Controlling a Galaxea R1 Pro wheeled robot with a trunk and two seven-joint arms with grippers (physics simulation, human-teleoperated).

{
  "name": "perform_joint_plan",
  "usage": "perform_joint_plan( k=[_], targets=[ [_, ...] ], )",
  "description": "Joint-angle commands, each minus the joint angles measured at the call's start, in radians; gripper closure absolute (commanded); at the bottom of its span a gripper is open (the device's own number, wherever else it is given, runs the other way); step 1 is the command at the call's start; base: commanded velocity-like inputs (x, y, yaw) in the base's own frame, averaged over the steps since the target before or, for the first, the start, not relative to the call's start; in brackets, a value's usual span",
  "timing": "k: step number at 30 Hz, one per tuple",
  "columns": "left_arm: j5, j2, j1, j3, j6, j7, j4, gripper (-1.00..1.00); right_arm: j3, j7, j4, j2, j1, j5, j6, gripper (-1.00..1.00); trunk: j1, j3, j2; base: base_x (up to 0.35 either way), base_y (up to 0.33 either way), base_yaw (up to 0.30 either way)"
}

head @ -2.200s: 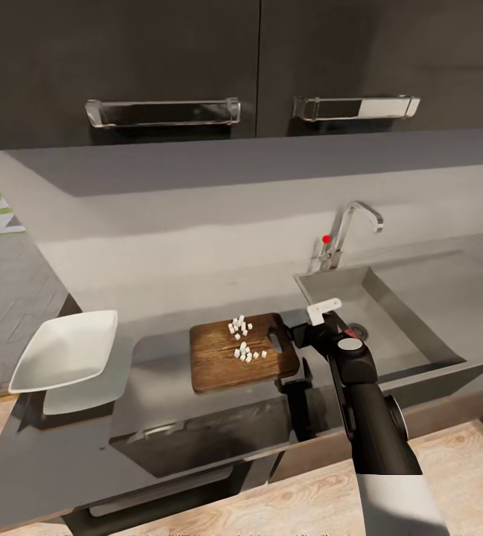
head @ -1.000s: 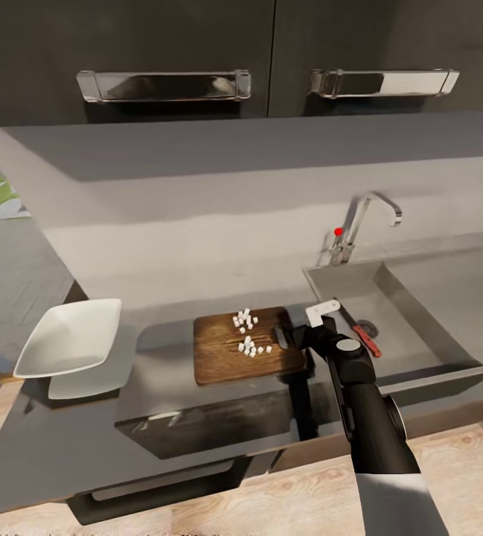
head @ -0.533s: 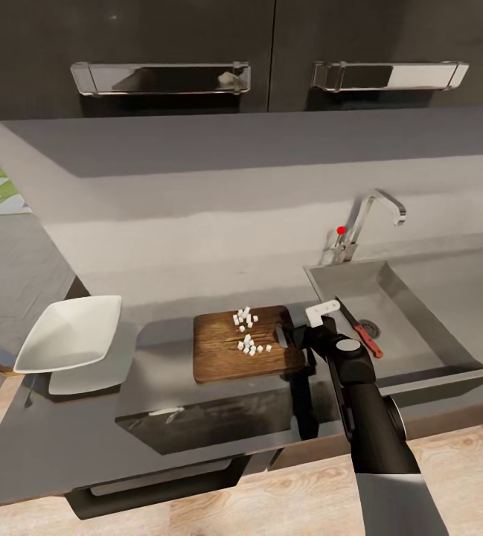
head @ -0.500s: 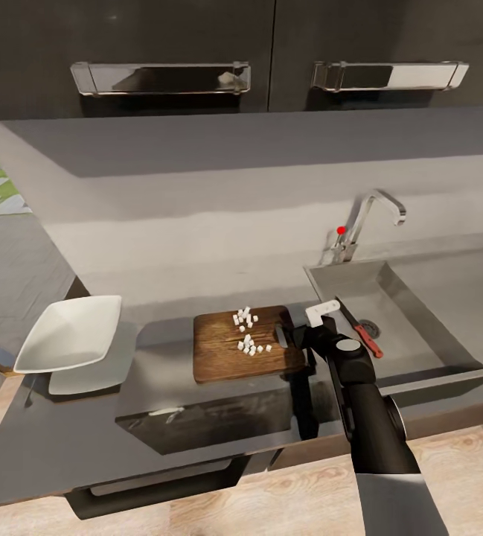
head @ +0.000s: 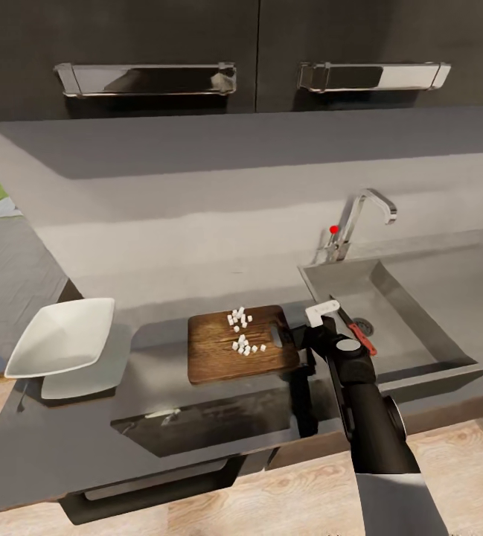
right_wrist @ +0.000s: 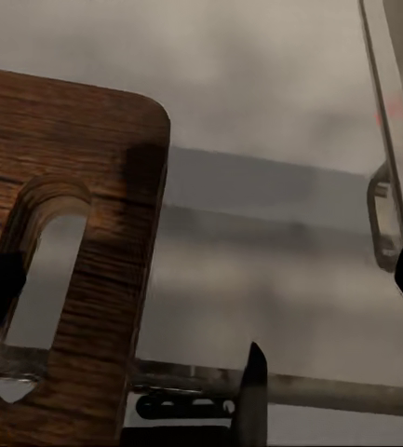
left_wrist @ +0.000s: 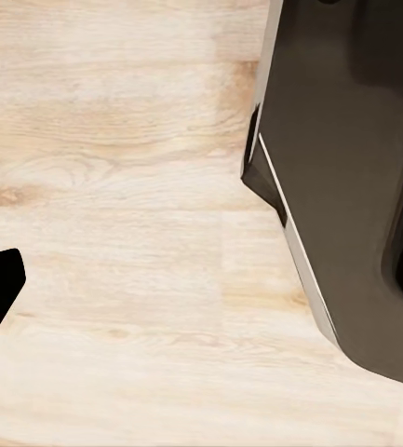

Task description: In the kitchen, take the Vidalia onion out of the sink, dice it on the chopping board with the paring knife, put the diced onion into the bowl on the countertop, then place both the paring knife and the chopping board into the sink.

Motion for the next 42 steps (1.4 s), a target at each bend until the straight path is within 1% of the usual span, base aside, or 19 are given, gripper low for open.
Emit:
perform_joint_plan(
  k=[1,23,35,42],
  targets=[
    [0.003,0.001,0.001,-0.009,-0.001,0.009,-0.001,-1.00,-0.002,0.010,-0.001,0.001,-0.001,0.010,0.003,-1.00,0.001,-0.001,-0.002,0.000,0.000,-0.121],
    [0.003,0.001,0.001,-0.008,-0.001,0.009,0.002,-1.00,-0.002,0.010,-0.001,0.001,-0.001,0.010,0.003,-1.00,0.001,-0.001,-0.002,0.000,0.000,-0.010],
    [0.003,0.001,0.001,-0.009,-0.001,0.009,0.002,-1.00,-0.002,0.010,0.001,0.001,-0.001,0.010,0.003,-1.00,0.001,-0.018,-0.002,0.002,0.000,0.000],
    [0.003,0.001,0.001,-0.009,-0.001,0.009,0.002,-1.00,-0.002,0.010,0.001,0.001,-0.001,0.010,0.003,-1.00,0.001,-0.027,-0.002,0.143,0.000,0.000]
  ],
)
